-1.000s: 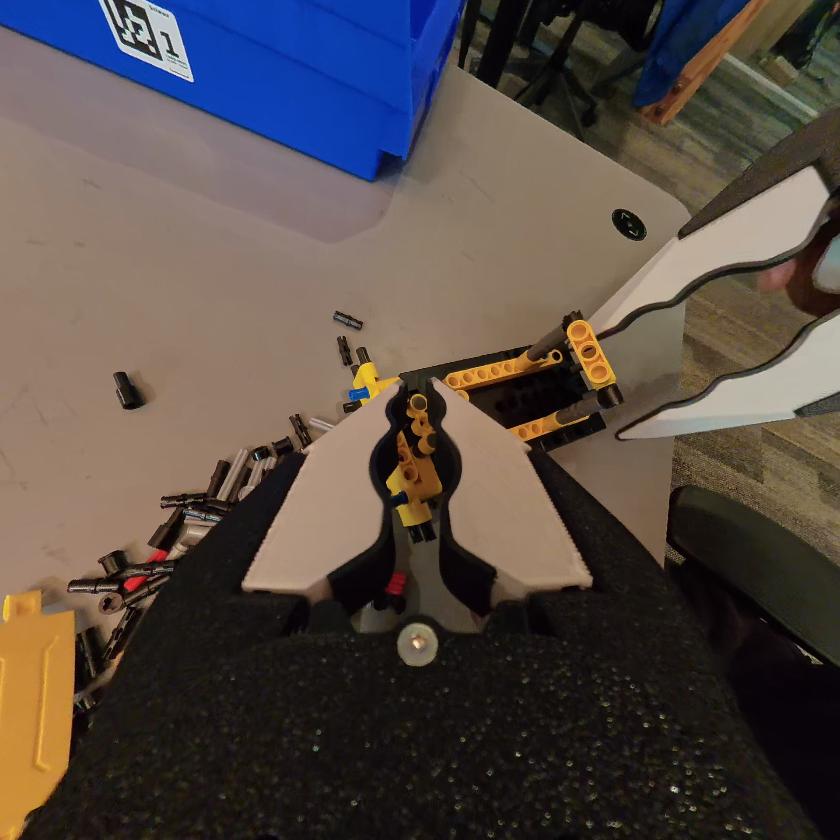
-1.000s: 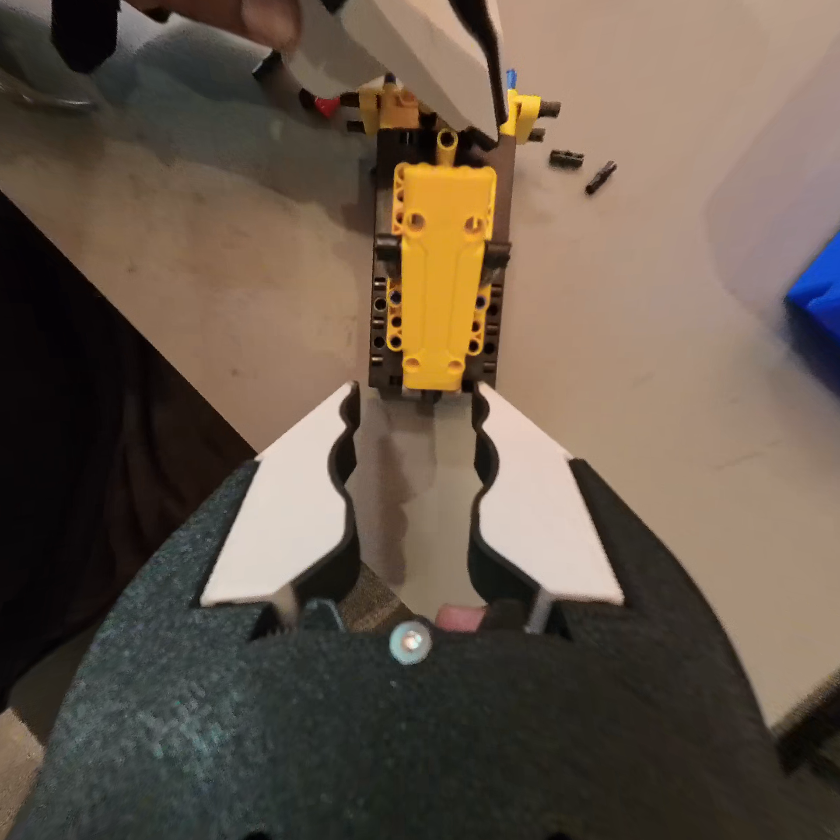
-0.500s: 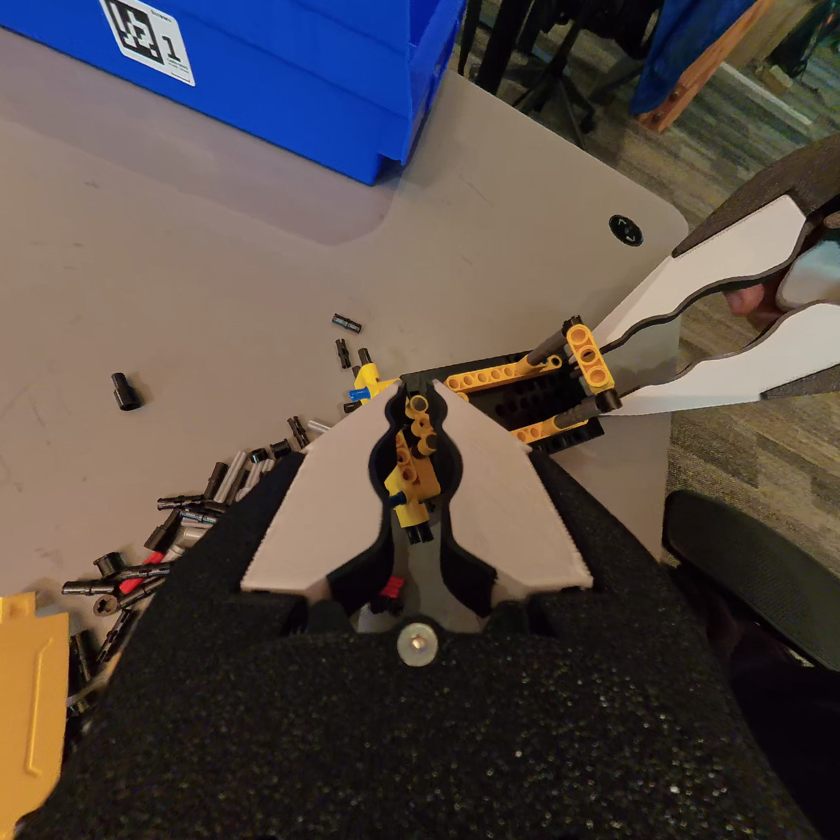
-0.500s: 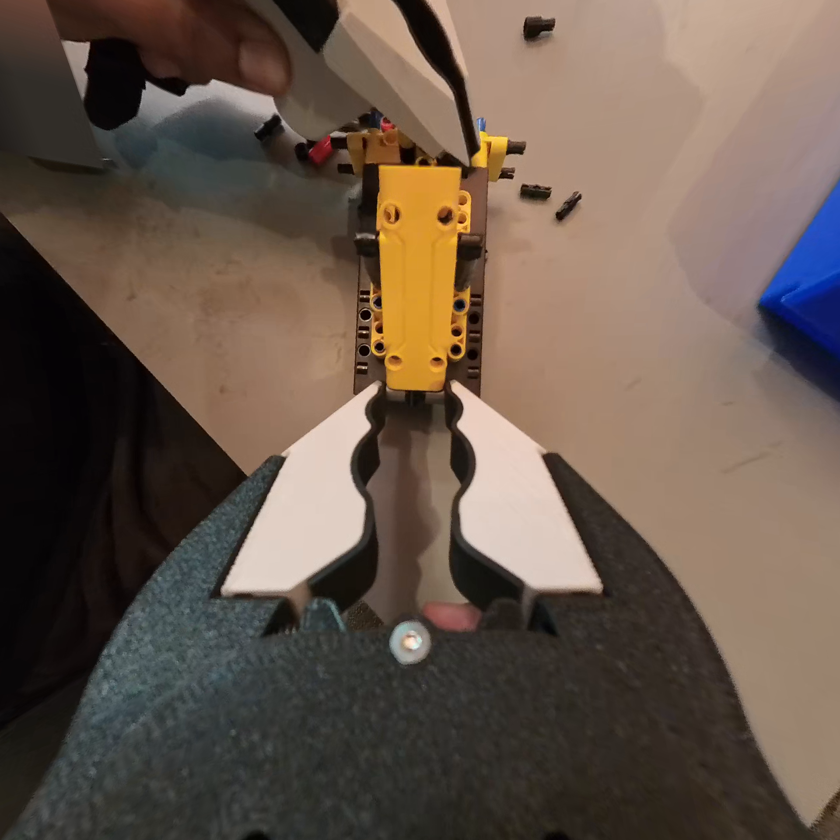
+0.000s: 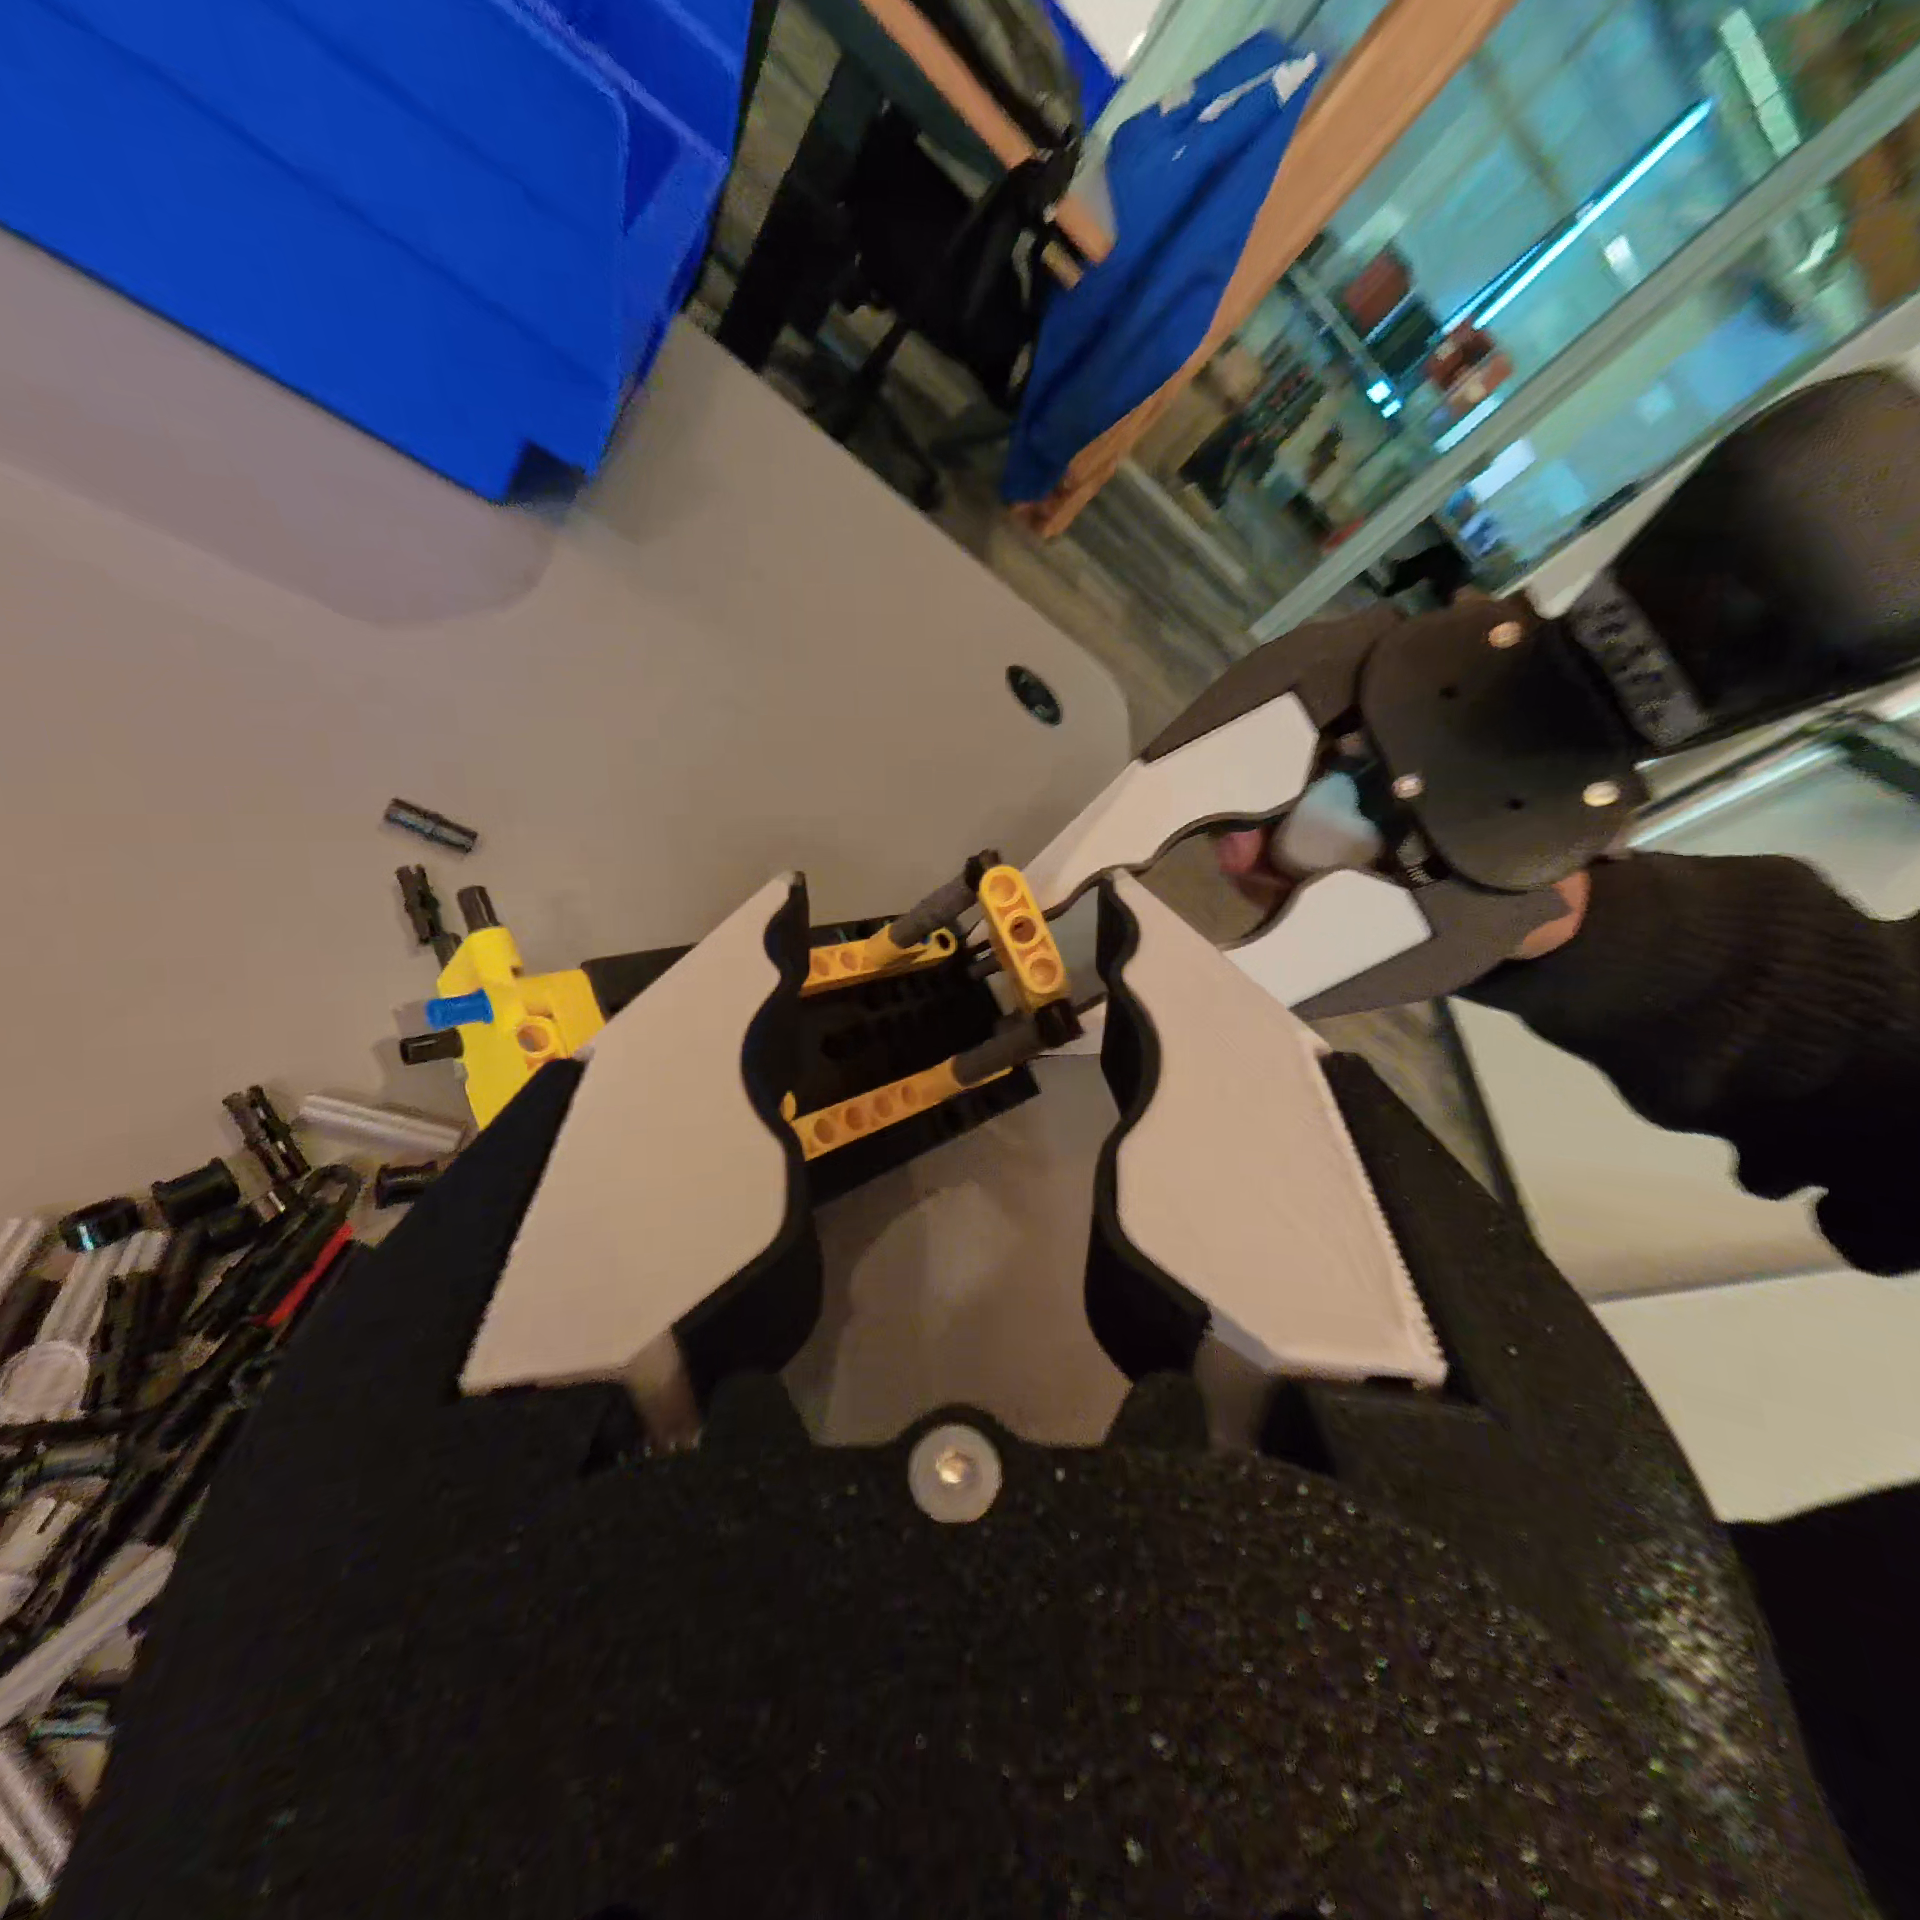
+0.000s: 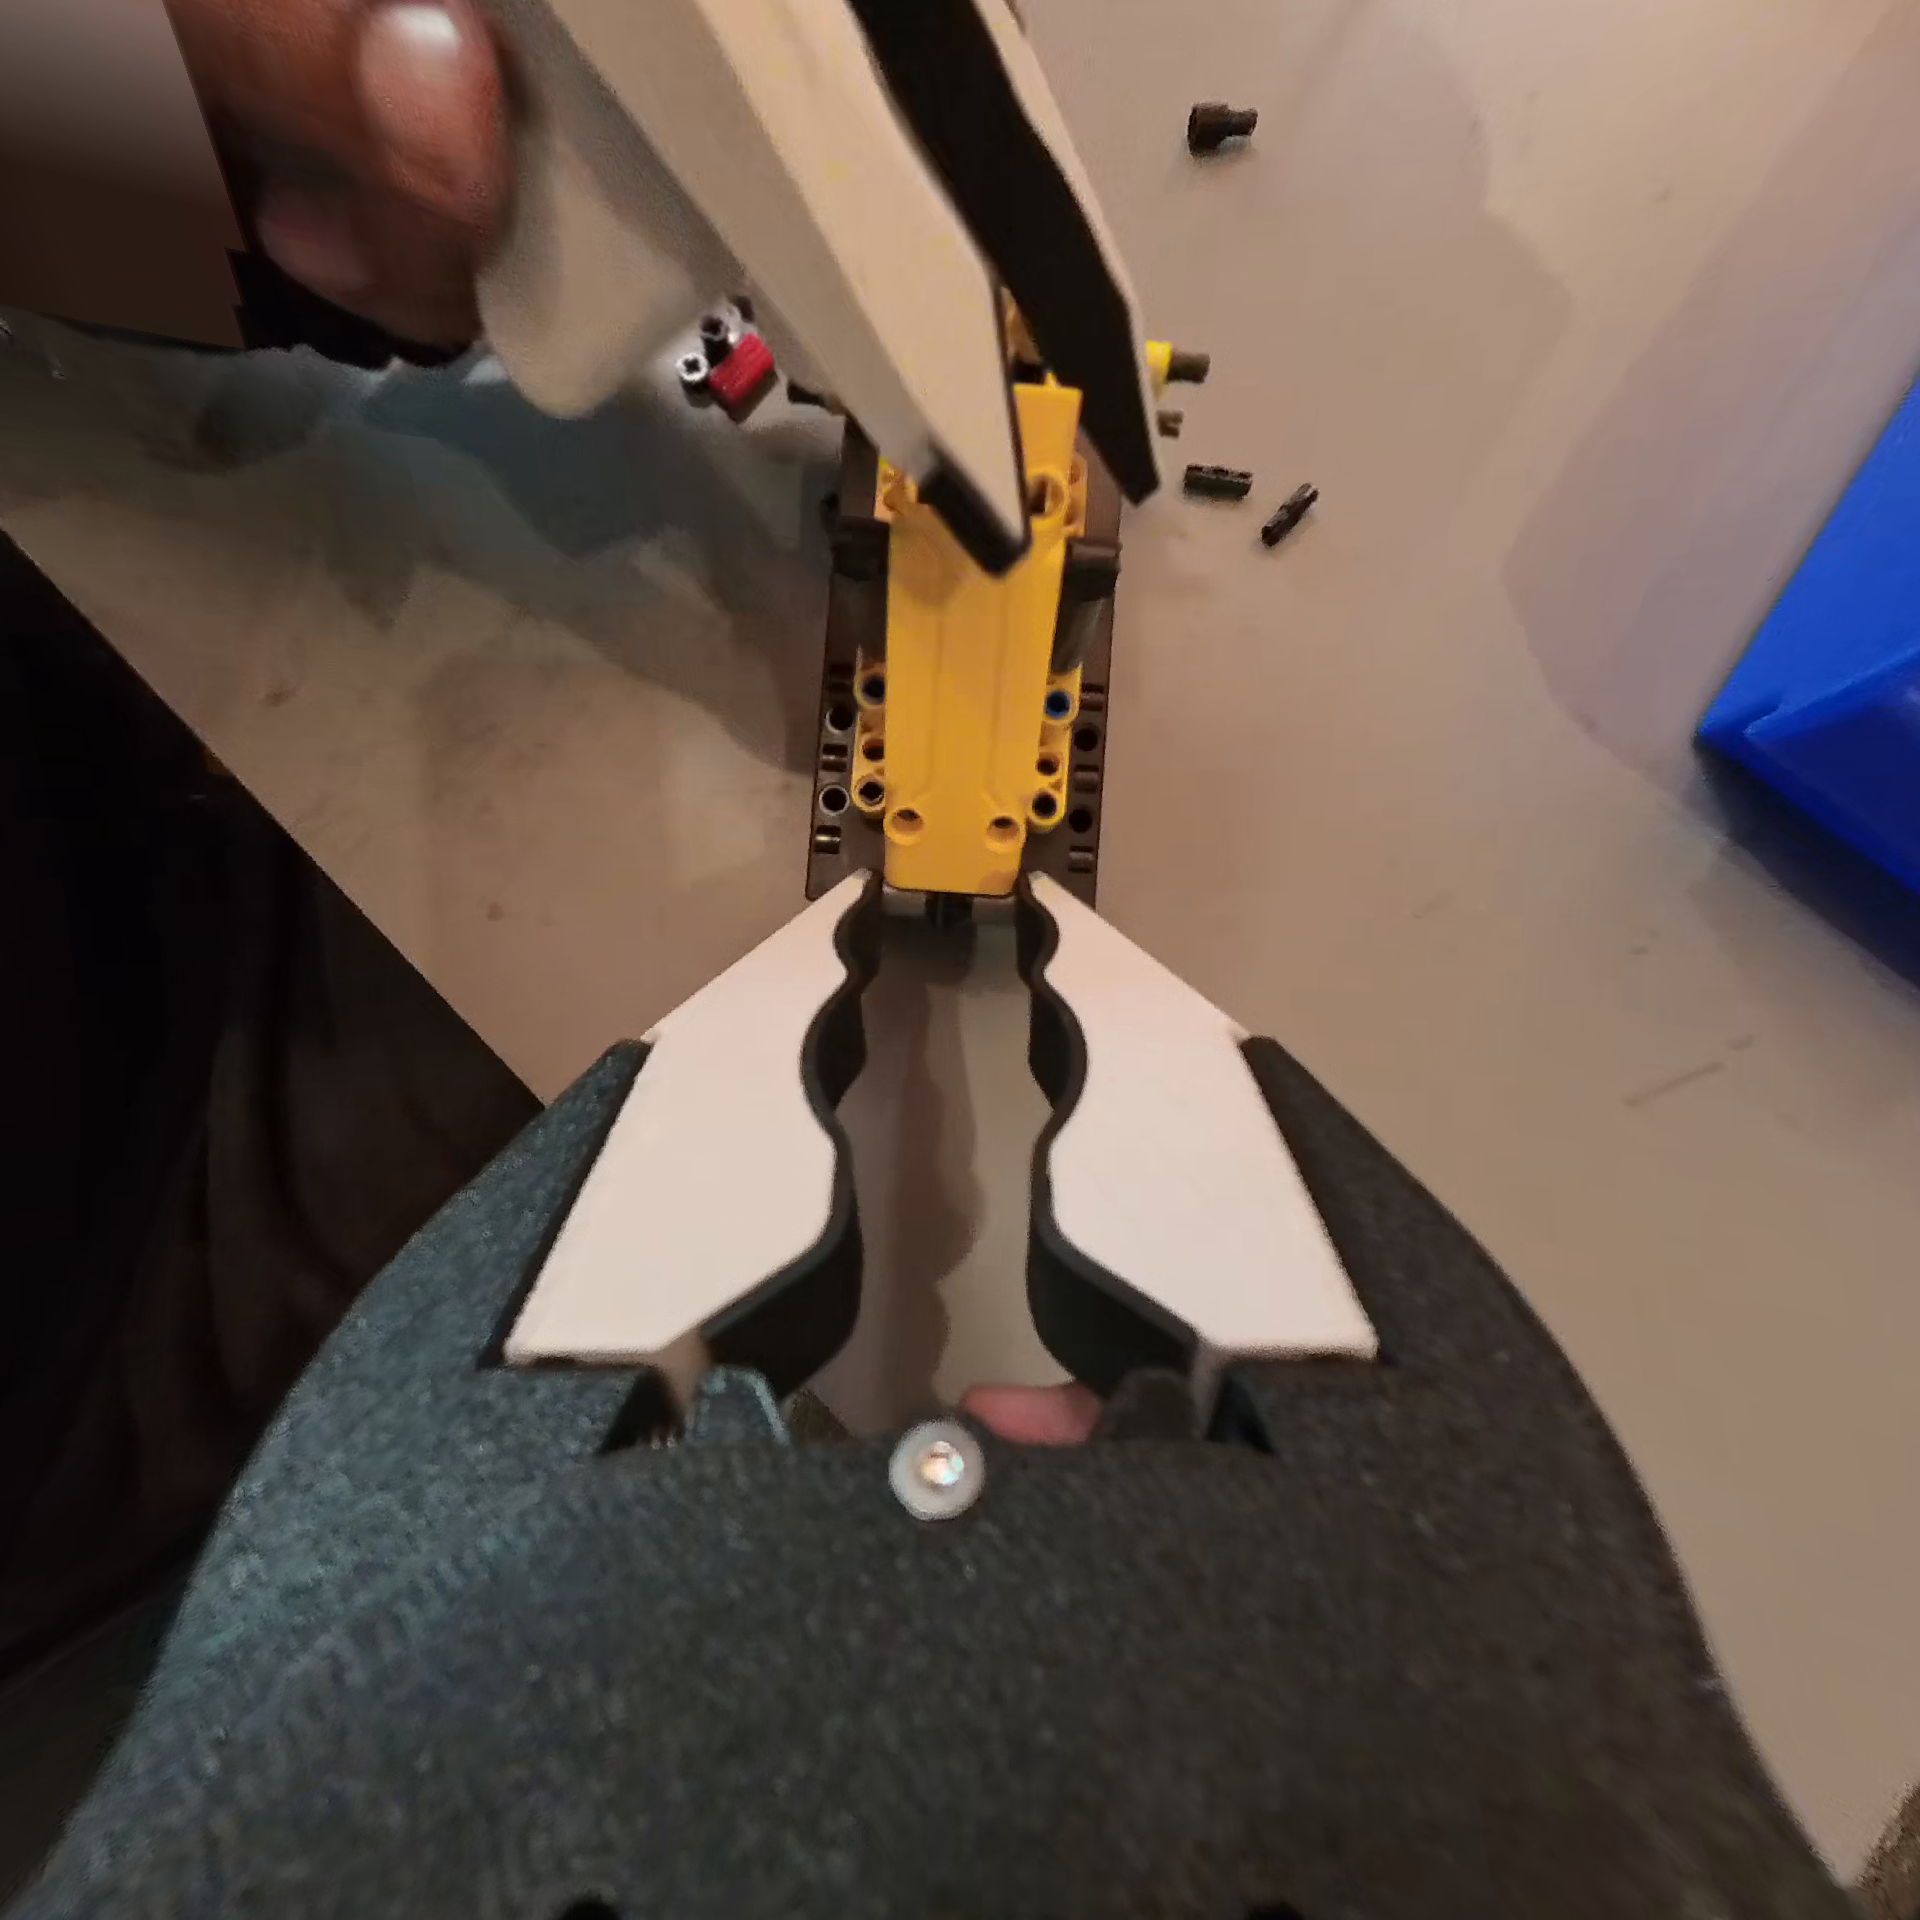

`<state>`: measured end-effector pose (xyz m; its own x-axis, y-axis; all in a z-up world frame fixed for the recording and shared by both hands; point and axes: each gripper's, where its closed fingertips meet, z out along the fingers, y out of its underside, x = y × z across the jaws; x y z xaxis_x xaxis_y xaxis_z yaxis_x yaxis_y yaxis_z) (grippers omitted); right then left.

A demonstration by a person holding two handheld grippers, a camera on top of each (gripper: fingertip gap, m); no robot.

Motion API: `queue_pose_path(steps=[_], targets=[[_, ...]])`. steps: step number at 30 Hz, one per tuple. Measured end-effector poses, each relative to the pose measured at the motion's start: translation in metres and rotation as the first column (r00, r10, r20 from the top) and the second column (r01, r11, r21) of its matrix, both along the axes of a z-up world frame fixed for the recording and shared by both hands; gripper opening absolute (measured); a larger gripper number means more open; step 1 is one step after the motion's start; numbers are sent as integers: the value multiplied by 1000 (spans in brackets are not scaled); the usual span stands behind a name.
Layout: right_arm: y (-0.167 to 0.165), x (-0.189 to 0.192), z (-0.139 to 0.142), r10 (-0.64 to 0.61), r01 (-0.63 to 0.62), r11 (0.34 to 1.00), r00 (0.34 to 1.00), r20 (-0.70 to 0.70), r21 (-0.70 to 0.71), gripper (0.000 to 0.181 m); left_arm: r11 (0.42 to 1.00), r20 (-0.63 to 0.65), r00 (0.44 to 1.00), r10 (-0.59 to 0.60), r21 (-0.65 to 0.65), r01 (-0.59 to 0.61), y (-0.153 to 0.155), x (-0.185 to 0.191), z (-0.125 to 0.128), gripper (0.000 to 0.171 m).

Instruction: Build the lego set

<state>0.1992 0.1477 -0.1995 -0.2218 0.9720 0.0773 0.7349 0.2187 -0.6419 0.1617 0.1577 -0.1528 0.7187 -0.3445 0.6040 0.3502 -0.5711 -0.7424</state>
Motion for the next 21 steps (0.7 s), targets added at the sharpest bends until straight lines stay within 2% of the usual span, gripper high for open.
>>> queue_pose_path(steps=[2,7,11,16,21], targets=[[-1,0,0,1,-1,1000,1000,-20,3,26,1000,-44,999,2,-9,-2,1,2,-5,47],[-2,1,2,-14,15,1000,1000,19,-27,25,999,3,999,-47,15,47,-3,10,2,19],[0,-1,1,0,-3,999,997,75,41,25,999,-41,999,-33,24,34,-2,8,2,17],[-2,-5,1,-16,17,1000,999,35,-15,25,999,-37,999,-25,19,26,-3,5,1,16],[-1,-5,0,-35,28,997,995,91,77,25,1000,-49,999,-20,21,21,-3,4,1,16]])
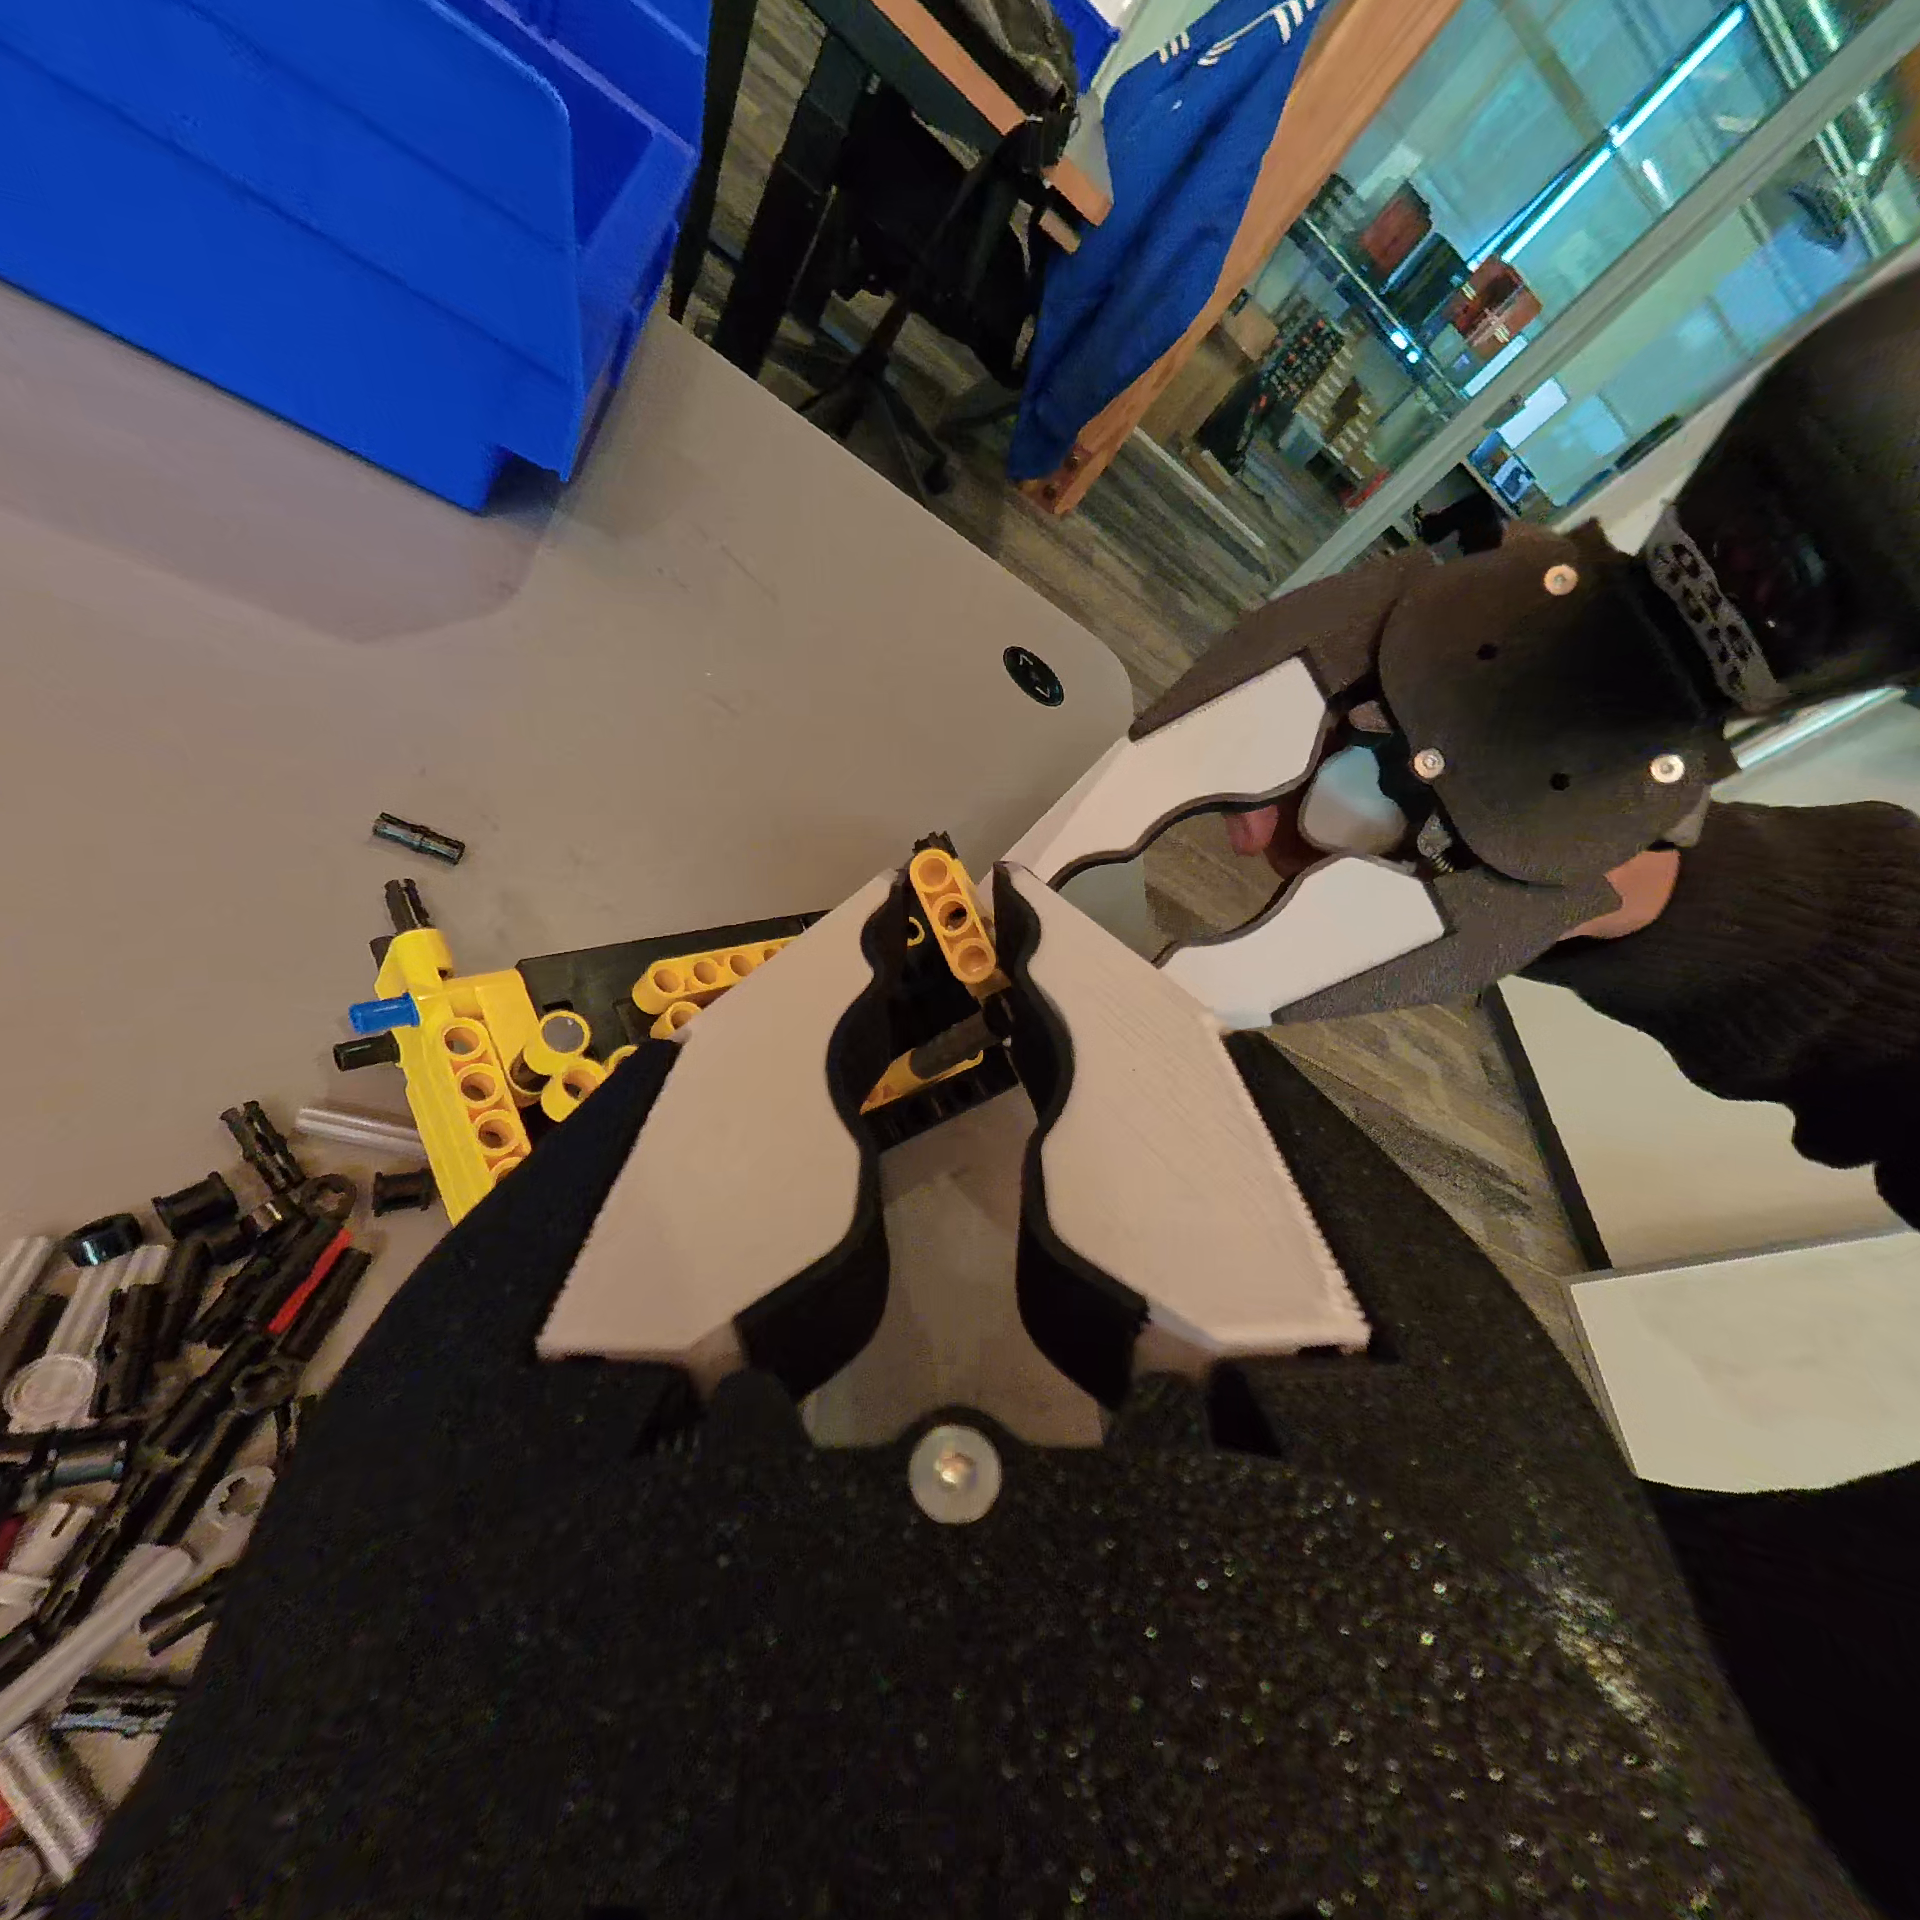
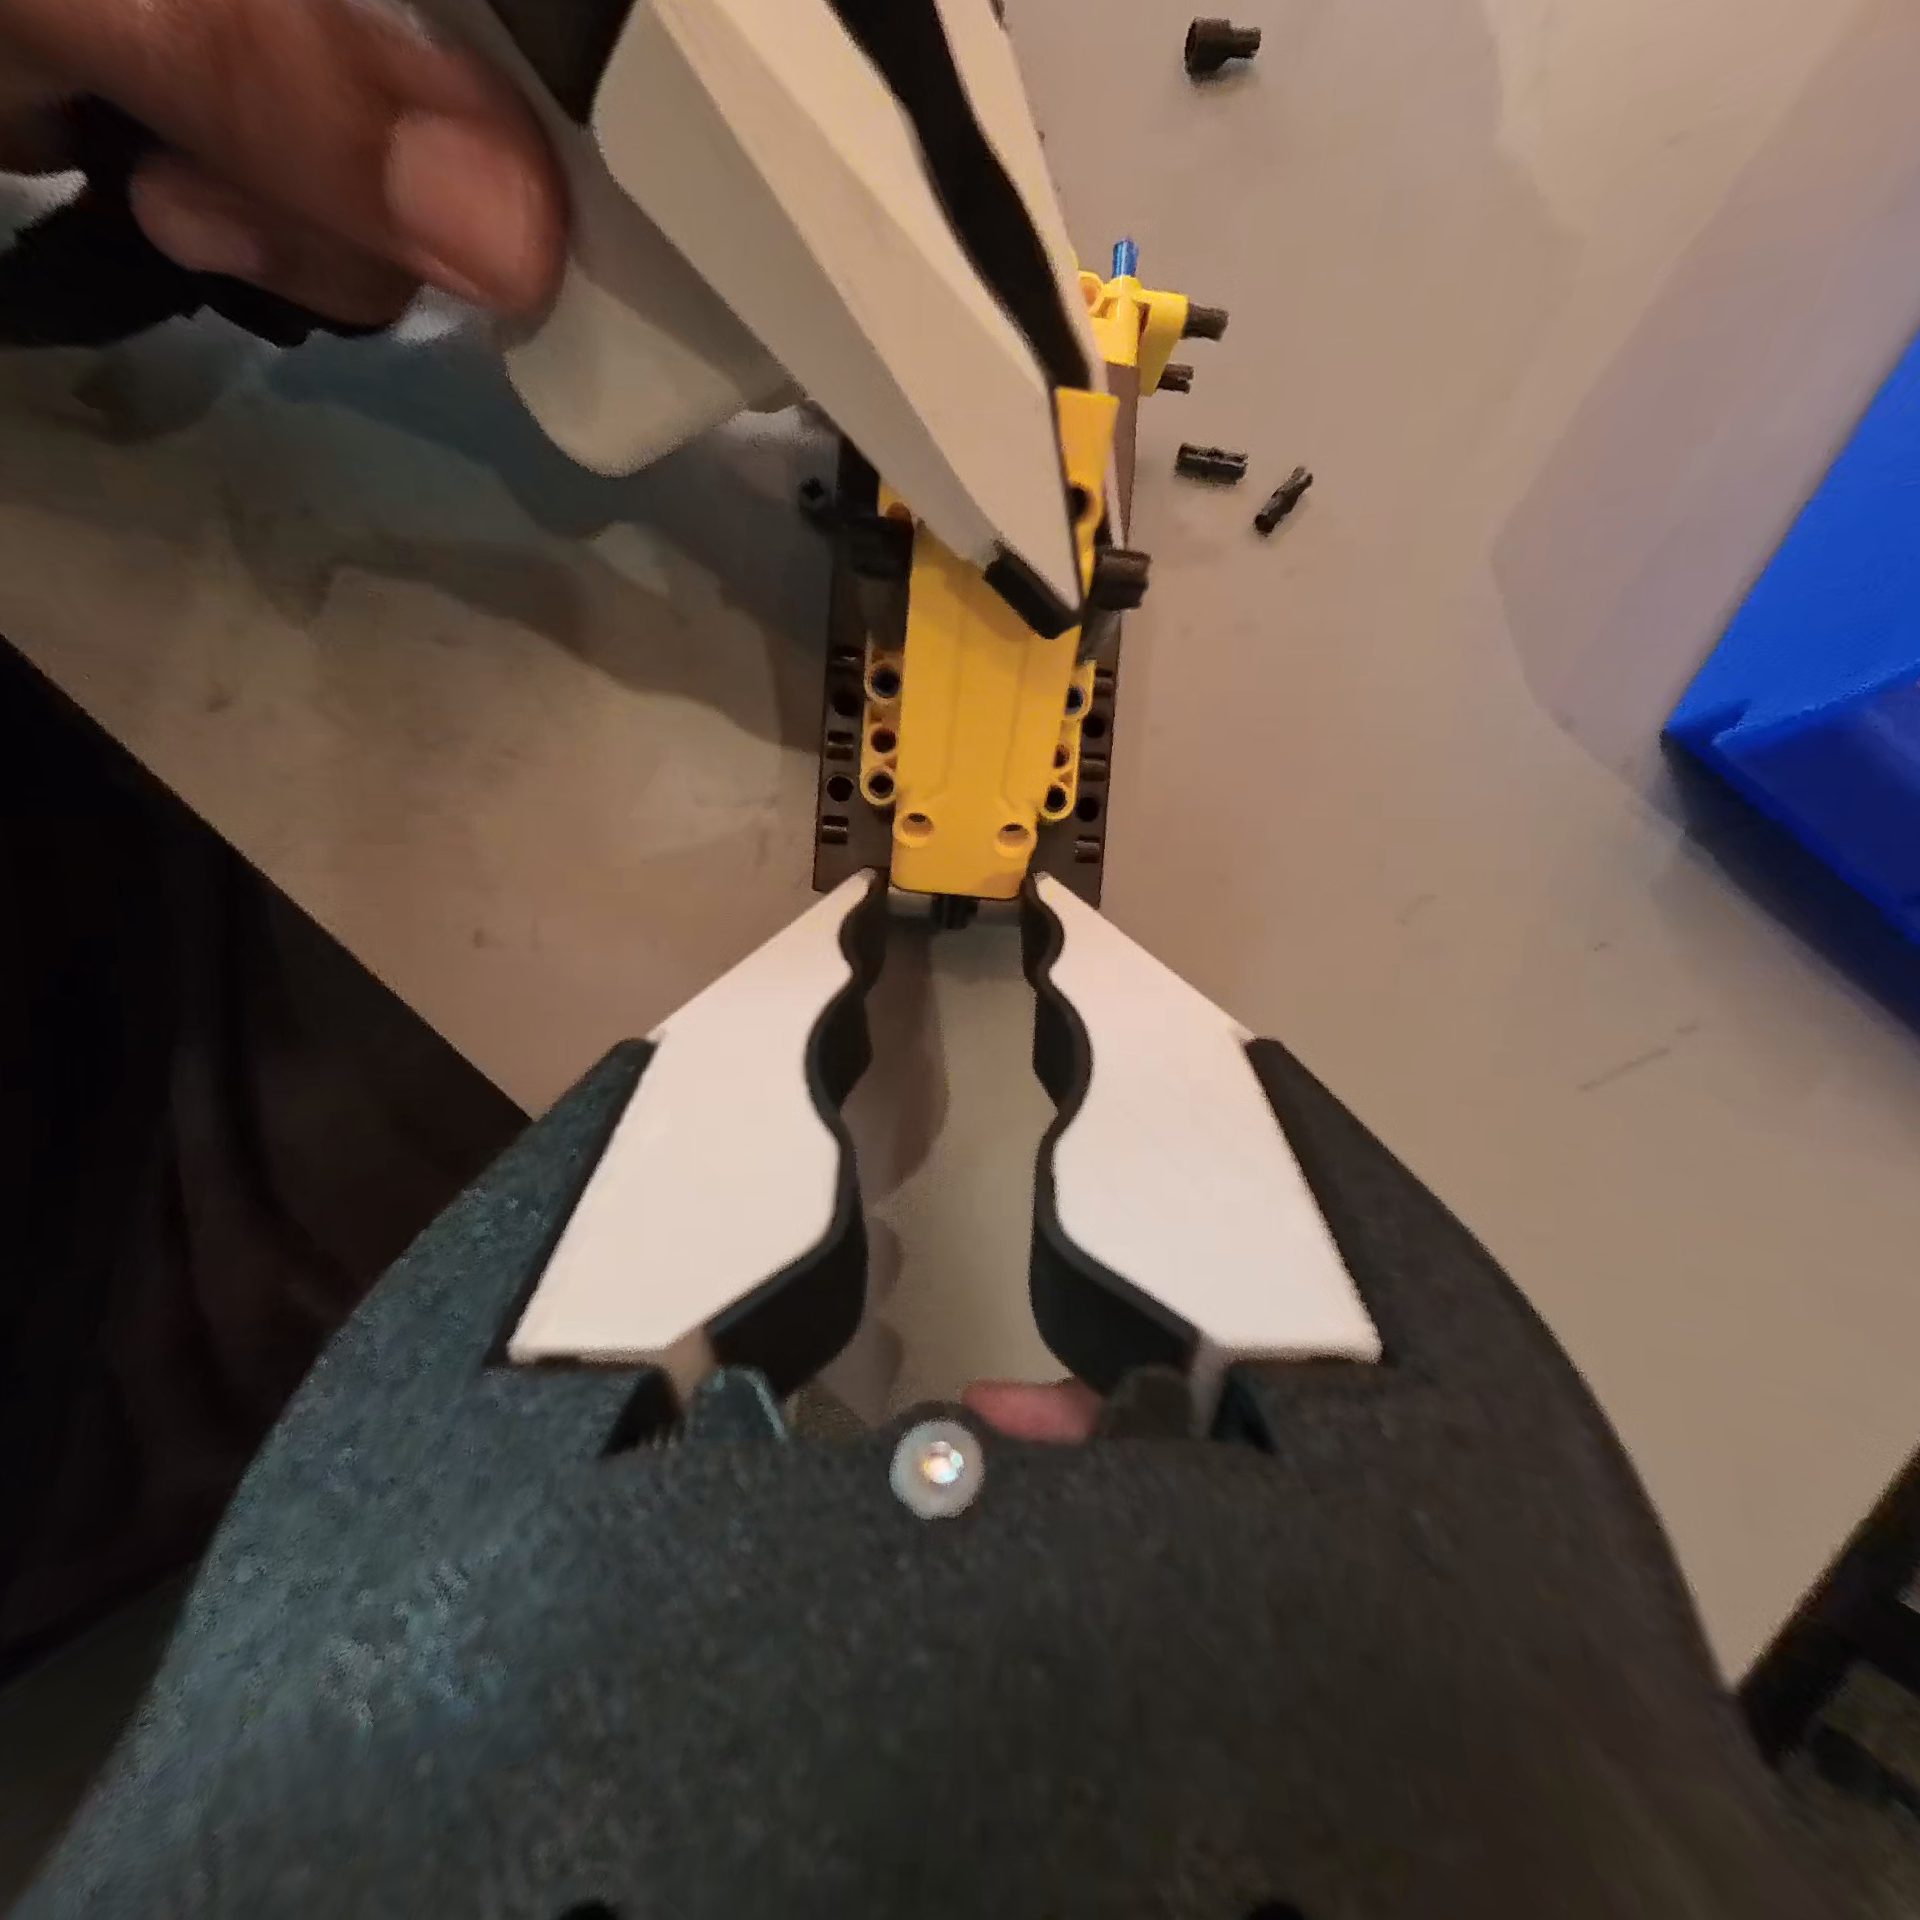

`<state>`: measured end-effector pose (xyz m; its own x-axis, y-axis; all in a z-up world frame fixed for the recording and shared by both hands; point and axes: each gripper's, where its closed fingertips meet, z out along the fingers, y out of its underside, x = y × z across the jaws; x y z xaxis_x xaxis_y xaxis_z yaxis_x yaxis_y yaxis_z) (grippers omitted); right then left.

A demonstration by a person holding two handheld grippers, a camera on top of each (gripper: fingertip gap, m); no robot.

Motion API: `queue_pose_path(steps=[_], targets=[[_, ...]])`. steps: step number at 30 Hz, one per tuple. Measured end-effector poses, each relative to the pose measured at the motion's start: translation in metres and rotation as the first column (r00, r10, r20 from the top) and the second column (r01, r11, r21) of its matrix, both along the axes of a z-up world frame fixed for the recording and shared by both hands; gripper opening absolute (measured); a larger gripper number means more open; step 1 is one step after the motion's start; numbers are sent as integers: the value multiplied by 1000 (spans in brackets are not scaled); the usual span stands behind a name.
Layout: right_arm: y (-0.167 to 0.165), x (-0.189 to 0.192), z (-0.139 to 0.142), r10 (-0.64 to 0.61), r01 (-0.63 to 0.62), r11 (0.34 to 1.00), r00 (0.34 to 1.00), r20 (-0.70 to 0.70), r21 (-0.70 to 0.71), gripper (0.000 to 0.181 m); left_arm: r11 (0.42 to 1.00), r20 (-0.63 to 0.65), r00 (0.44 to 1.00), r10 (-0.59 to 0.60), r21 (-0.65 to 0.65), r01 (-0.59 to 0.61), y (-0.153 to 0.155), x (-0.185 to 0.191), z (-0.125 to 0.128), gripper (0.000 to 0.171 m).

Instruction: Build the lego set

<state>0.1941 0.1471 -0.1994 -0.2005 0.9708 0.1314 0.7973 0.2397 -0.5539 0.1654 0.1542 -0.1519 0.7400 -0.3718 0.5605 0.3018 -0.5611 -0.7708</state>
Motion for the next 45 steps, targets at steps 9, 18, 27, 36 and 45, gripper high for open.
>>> queue_pose_path(steps=[9,18,27,36,45], targets=[[0,-7,3,10,2,996,990,-138,84,26,1000,-20,1000,12,7,-12,-1,-5,0,14],[-2,-5,15,-15,13,1000,956,-294,-8,25,1000,23,1000,4,-3,-3,-2,-8,0,13],[-1,-8,29,-72,34,994,913,-403,-101,25,1000,178,984,-2,-5,3,-1,-14,7,14],[4,4,21,-119,78,989,918,-378,-123,25,997,233,971,54,34,-64,-4,-41,20,22],[8,22,25,-219,136,967,873,-435,-214,43,979,109,980,166,99,-176,0,-62,18,22]])
